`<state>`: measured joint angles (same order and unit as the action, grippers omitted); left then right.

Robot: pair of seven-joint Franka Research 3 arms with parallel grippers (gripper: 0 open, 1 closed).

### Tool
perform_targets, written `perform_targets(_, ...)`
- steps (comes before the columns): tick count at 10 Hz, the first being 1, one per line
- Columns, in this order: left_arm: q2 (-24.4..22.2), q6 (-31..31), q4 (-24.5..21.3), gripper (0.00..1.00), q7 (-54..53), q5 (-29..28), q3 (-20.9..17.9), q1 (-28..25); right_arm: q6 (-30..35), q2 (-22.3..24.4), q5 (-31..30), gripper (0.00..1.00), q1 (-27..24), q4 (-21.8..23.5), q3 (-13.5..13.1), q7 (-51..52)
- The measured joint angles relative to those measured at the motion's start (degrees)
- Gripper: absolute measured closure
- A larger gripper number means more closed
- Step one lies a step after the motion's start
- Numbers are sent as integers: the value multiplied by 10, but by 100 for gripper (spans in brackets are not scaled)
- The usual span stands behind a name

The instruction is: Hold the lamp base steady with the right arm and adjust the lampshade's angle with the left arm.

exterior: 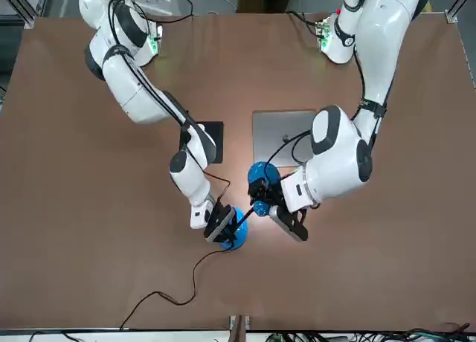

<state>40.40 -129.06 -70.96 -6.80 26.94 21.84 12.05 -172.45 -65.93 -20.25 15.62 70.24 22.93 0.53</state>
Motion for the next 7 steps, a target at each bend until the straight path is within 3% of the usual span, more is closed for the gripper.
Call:
perform_targets(3, 0, 0, 1, 46, 4, 3, 0, 0, 0, 0, 0, 85, 0, 0, 0, 0)
perform_targets(6, -10, 12, 19, 4, 4, 8, 3, -8, 0, 0, 0, 85, 0, 0, -2, -4)
perform_targets(7, -18, 12, 21, 0, 0, 8, 4, -8, 0, 0, 0, 85, 0, 0, -2, -4)
